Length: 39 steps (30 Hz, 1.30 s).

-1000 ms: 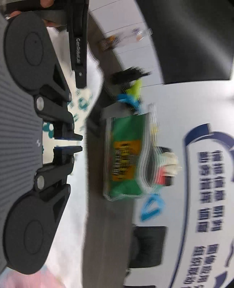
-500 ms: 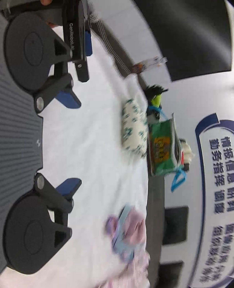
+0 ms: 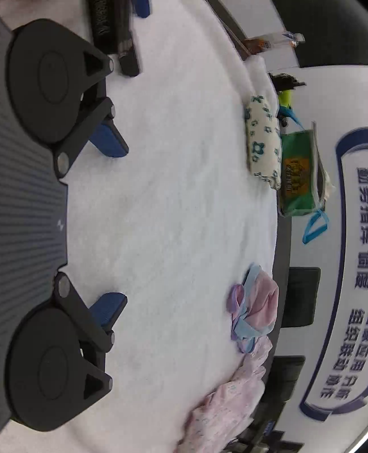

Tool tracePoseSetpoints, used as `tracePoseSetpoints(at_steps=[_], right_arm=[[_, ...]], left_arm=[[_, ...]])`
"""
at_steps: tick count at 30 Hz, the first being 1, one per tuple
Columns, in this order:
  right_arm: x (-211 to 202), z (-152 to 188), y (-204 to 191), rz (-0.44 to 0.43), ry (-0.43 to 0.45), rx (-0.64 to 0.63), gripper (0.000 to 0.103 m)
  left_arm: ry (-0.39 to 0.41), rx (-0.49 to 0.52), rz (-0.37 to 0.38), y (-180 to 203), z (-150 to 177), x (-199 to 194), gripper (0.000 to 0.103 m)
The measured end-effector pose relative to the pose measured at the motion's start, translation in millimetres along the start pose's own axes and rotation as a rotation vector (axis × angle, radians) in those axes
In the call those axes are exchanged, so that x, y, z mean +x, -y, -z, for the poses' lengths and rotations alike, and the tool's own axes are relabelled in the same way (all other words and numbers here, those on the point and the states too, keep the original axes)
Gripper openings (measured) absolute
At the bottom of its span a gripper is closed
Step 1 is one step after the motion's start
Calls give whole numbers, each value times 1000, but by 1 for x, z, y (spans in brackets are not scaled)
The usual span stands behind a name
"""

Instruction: Fold clothes

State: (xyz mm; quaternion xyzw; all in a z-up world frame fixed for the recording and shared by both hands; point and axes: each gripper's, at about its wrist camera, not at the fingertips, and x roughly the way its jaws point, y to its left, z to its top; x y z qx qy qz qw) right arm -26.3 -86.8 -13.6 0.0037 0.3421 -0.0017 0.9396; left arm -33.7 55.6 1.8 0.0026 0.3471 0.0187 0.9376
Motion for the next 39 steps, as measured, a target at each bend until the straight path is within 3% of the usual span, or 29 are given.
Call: tracePoseSetpoints(at_steps=[28,39], right_arm=[[0,0,-2,-26,0,-19,103],[-1,0,-1,-28,-1,-16,103]], left_arm=[[16,-29,46,-9,2,-1,103],[3,3,17,-2,1,1,103]])
